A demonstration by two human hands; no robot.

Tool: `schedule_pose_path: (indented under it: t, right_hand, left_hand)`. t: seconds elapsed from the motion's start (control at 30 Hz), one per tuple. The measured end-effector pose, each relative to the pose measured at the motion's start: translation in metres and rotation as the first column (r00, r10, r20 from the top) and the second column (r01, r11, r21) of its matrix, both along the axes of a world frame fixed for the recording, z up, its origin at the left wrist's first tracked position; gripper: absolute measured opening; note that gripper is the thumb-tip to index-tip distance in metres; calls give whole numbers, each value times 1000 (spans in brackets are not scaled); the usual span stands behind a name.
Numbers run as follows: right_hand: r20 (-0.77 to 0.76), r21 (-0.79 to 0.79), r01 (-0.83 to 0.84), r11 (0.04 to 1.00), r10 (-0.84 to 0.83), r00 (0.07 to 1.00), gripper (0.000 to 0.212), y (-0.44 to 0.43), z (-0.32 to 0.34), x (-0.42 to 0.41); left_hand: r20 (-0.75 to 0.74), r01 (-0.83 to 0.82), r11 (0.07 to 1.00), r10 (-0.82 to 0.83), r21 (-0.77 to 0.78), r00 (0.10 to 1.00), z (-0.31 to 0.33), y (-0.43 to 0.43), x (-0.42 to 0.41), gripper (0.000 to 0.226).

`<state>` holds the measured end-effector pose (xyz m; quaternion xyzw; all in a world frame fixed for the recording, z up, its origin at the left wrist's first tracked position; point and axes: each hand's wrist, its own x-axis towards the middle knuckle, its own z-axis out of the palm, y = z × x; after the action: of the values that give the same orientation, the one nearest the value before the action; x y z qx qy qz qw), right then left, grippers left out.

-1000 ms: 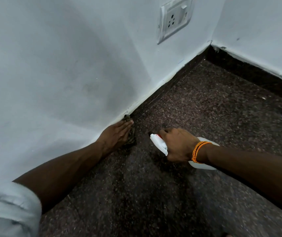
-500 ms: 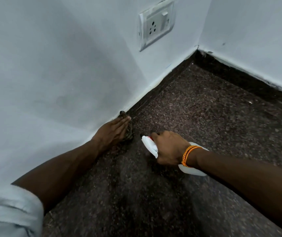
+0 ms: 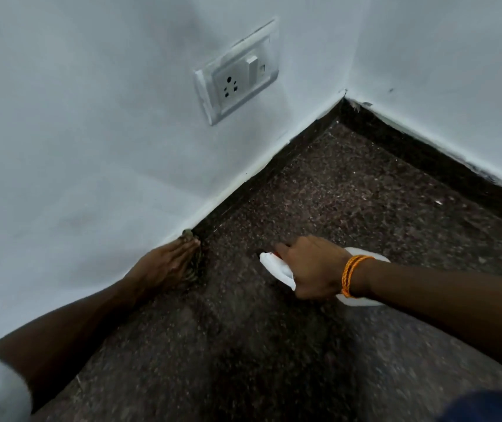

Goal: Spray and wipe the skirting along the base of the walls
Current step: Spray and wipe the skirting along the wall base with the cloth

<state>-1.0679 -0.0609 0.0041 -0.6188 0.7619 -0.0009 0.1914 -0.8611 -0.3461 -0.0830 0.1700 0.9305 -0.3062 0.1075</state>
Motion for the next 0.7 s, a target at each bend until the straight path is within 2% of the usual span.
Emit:
schedule_pose_path:
  t: [0.13,0.2,0.27,0.33,0.37,0.4,0.43,0.47,0.5,0.57,0.63,0.7]
  right_hand:
    - [-45,2,-28,1000,28,999,33,-2,12,-10]
    - [-55,79,-37,996,41,998,39,-11,20,-15]
    - [-76,112,-29,993,37,996,47,-19,27,-22]
    - [-92,161,-24,987,40,995,48,-24,30,-26]
    - [-84,169,-18,985,33,996,48,-26,27,-29]
    - [-79,176,-21,984,36,996,49,-30,25,-33]
    - [-90,163,-20,986,35,995,51,-32,21,-37]
    - [-108,144,-11,989,27,994,53,-35,15,-44]
    - [-99,122,12,992,0,995,56,-36,7,-49]
    - [-91,103,27,994,-18,996,57,-34,-17,-57]
    - [-80,147,11,989,1,997,52,-32,-35,-62]
    - [-71,156,8,988,3,997,49,-26,-43,-71]
  left_hand:
    - [122,-159,985,151,61,981,-3,3,-29,53]
    - [102,-142,986,133,84,986,-13,5,-60,52]
    - [77,-48,998,45,39,996,-17,10,-93,55]
    - [121,-39,993,25,115,992,-23,20,-115,59]
    - [159,-87,995,79,44,984,-12,27,-129,63]
    - [128,-79,994,89,-77,988,-6,31,-138,68]
    - [97,40,989,-26,-140,995,-10,29,-137,70]
    - [140,92,986,-72,-141,987,-9,27,-135,70]
    - [145,28,996,-15,-89,989,-6,27,-129,66]
    - [51,-32,990,40,-135,998,-9,23,-112,58]
    - [63,31,987,-22,-159,998,-5,17,-79,50]
    - [6,31,989,-31,-143,1000,-3,7,-40,46]
